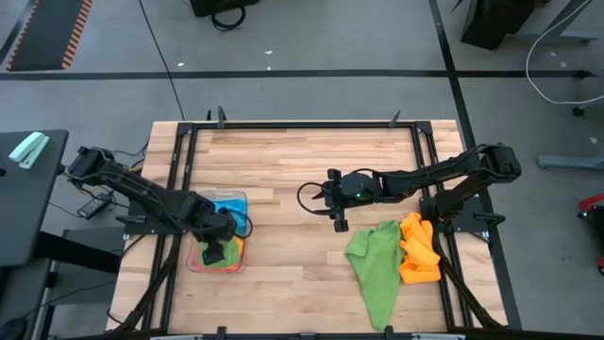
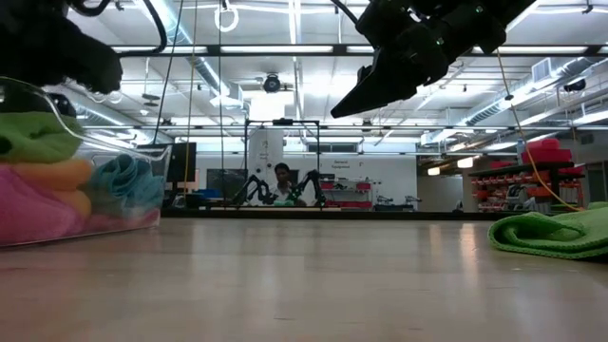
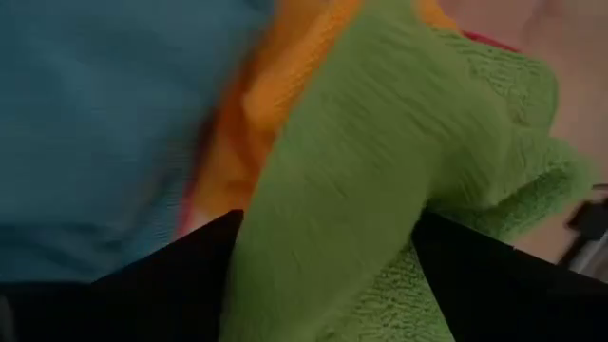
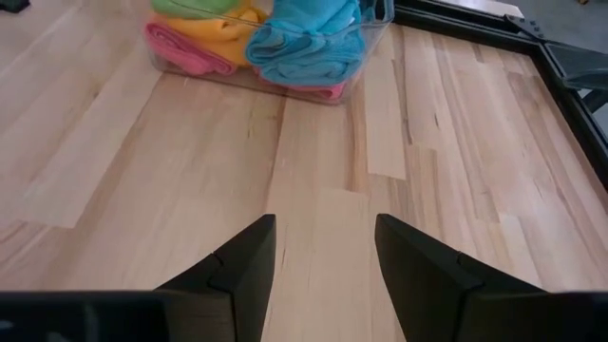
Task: Fold microfiber towels
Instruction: Put the left green microfiber cloth into the transparent bin
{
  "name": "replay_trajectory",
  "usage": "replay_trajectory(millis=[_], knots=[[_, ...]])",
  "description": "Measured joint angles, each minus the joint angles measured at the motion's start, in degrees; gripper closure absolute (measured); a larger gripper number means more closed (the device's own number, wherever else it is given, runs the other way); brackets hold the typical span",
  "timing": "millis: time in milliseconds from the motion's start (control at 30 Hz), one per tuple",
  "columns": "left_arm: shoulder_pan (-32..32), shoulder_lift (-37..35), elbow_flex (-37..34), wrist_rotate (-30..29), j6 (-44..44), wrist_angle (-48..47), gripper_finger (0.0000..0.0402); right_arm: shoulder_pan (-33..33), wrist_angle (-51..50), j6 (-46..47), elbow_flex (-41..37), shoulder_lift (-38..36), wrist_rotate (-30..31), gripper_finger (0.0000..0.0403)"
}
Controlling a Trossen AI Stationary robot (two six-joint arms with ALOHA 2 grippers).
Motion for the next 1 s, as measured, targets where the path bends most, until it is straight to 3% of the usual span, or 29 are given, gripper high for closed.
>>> replay_trajectory(millis=[167, 500, 700, 1000], knots=[[-0.2, 0.0, 3.4, -6.6, 3.3, -4.6, 0.0110, 0.0, 0.1, 0.1, 0.0, 0.0, 0.0, 0.0213], [-0.8, 4.9, 3.3, -7.0, 6.6, -1.7, 0.0115, 0.0, -0.5, 0.1, 0.0, 0.0, 0.0, 0.0213], [-0.8, 7.8, 8.3, -8.2, 6.6, -10.8, 0.0115, 0.0, -0.4, 0.1, 0.0, 0.0, 0.0, 0.0213], [-1.7, 10.1, 15.2, -9.5, 7.1, -14.7, 0.0116, 0.0, 0.1, 0.3, 0.0, 0.0, 0.0, 0.0213]])
